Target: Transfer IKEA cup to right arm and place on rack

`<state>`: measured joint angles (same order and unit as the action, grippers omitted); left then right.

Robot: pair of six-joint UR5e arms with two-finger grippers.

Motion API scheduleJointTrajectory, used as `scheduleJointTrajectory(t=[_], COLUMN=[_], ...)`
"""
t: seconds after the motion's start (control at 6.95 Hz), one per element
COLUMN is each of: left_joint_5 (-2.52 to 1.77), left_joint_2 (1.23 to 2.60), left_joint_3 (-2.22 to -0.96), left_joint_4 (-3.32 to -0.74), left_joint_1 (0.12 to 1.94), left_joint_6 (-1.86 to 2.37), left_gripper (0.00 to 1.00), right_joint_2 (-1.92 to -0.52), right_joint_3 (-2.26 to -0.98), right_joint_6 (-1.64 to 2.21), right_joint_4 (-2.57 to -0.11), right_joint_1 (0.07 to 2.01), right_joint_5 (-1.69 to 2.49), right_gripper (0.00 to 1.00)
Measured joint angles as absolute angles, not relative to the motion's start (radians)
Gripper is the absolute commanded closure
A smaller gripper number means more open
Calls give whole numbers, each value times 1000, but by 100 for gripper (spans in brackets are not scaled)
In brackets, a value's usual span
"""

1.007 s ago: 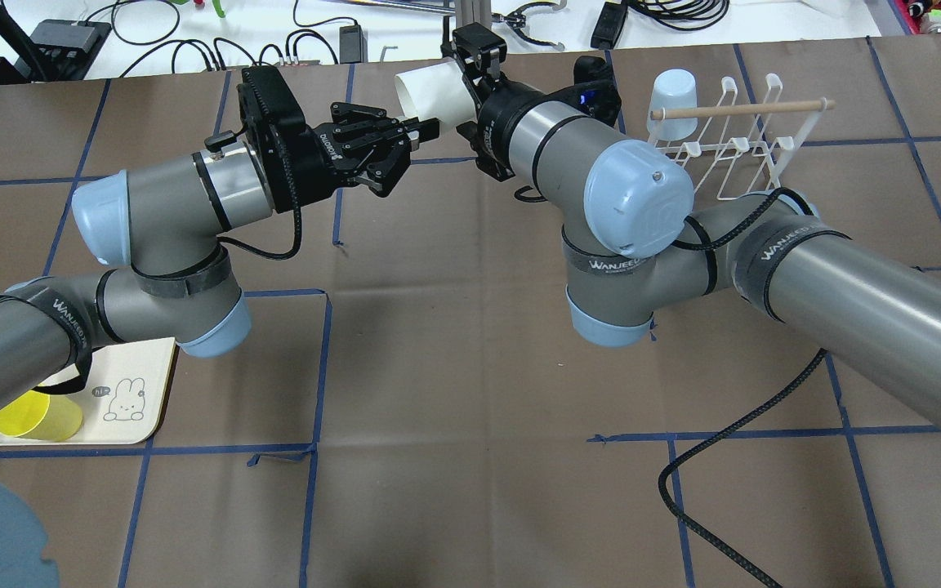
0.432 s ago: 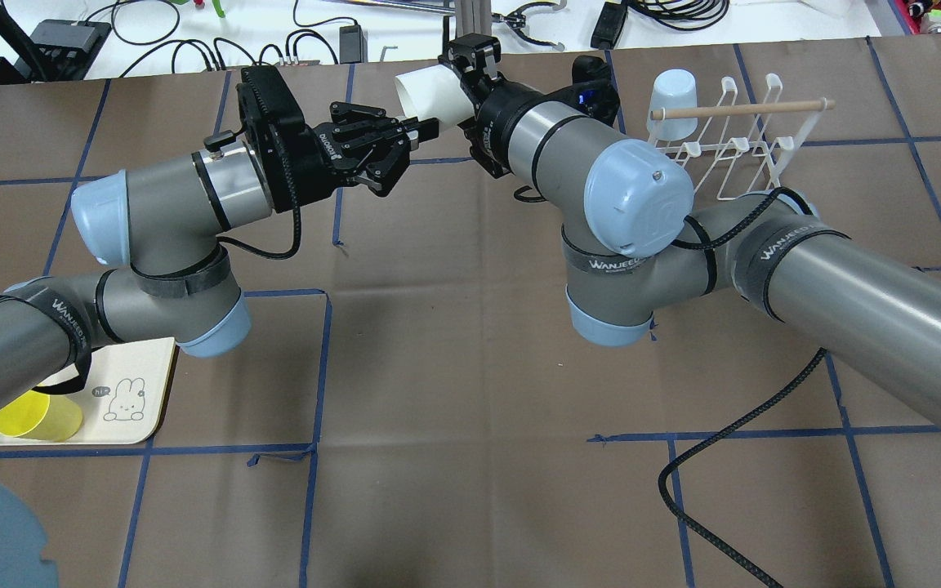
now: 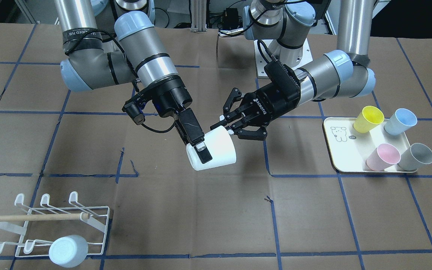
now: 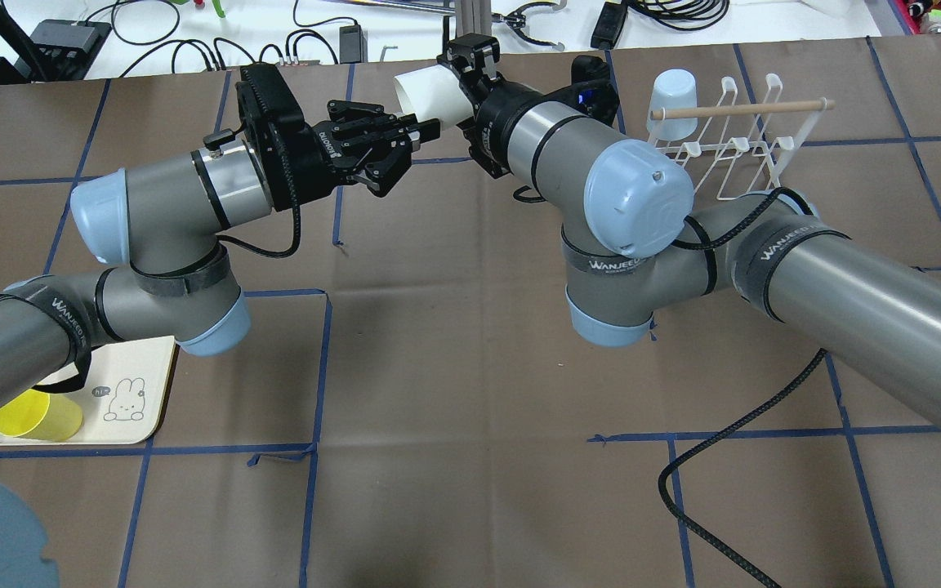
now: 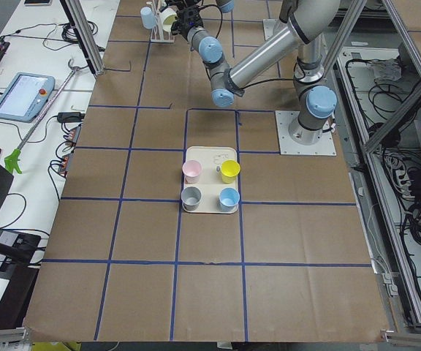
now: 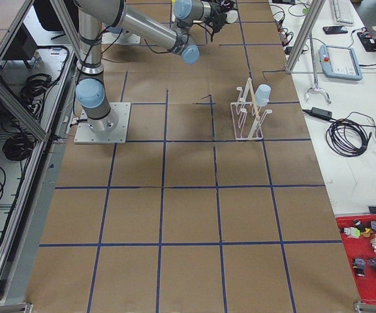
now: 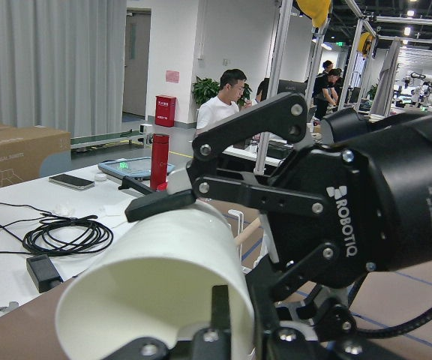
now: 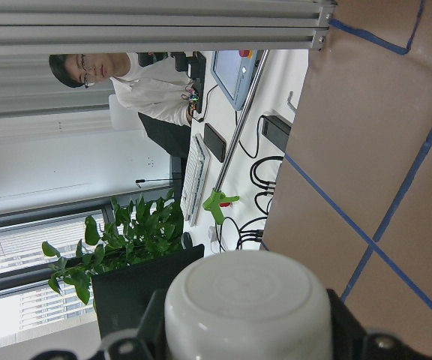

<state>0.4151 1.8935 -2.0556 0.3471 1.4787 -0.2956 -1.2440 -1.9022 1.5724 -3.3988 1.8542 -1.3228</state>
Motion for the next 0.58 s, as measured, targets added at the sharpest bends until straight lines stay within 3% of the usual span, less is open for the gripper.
scheduleJointTrajectory(t=[0.14,0.29,0.58], left_joint_5=[416,416,414], left_joint_2=[1894,1894,1891], left_joint_3=[-2054,-2053,-2054], left_joint_4=[347,347,346], left_joint_1=[1479,1478,1460], left_joint_6=[-281,-275,-271], left_gripper=[6,1,1], right_joint_2=[-1244,-1244,-1245], right_joint_3=[-1902,-1902,-1902], right_joint_6=[1572,1572,1572], right_joint_4=[-3399,-3399,-3399], right_joint_1=[1854,1853,1853], right_joint_5=[-1323,-1324,-1326], right_gripper=[43,44,44])
